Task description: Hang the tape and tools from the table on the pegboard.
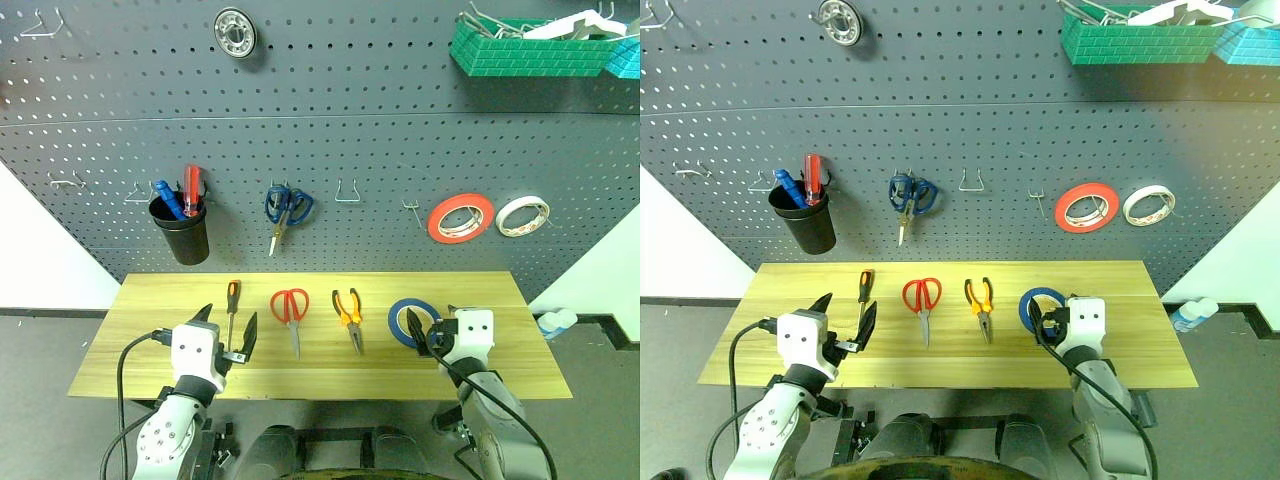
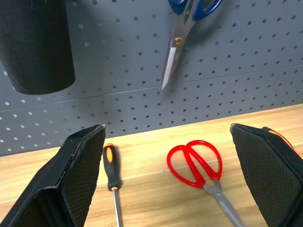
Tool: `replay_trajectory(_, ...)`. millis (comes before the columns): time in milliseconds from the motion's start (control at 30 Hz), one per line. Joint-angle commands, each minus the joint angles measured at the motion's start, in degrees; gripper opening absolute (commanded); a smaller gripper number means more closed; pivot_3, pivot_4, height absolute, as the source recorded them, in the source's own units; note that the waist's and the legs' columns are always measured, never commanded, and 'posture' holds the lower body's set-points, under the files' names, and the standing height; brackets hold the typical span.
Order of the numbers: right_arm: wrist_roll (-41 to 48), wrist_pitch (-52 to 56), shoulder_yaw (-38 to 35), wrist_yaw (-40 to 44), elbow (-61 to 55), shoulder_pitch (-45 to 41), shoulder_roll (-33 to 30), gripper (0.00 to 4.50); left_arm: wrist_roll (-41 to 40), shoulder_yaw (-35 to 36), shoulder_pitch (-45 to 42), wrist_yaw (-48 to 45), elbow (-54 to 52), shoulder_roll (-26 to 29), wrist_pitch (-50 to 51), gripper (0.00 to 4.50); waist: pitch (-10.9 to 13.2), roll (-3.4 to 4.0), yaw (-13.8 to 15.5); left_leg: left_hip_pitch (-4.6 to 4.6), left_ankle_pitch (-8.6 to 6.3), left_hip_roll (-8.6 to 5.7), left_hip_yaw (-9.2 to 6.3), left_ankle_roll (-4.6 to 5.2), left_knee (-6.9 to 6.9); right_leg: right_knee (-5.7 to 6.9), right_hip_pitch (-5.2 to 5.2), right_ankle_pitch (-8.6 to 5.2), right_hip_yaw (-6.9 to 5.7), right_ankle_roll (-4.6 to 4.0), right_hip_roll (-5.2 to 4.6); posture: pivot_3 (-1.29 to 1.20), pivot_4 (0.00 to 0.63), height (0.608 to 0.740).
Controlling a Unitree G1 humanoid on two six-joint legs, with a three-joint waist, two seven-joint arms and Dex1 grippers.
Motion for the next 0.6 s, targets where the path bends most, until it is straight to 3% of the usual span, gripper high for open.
replay_trajectory(33, 0.13, -0.69, 0.08, -0.21, -2.79, -0.15, 0.23, 4.50, 0.18, -0.22, -0.29, 0.24, -1.45, -0.07, -1.03, 4.42, 0.00, 0.00, -0.01, 0.00, 0.00, 0.00, 0.00, 0.00, 0.00, 0.00, -0.01, 0.00, 0.00, 0.00, 0.00, -0.02, 0.000, 0.736)
replay_trajectory(600, 0.44, -0.47, 0.57, 0.28, -2.45, -0.51, 0.19, 4.50, -0.09, 0.64, 0.01, 0.13, -1.73, 0.09, -1.00, 4.42, 0.00, 0.00, 0.02, 0.00, 0.00, 0.00, 0.00, 0.00, 0.00, 0.00, -0.01, 0.00, 0.00, 0.00, 0.00, -0.01, 0.000, 0.736)
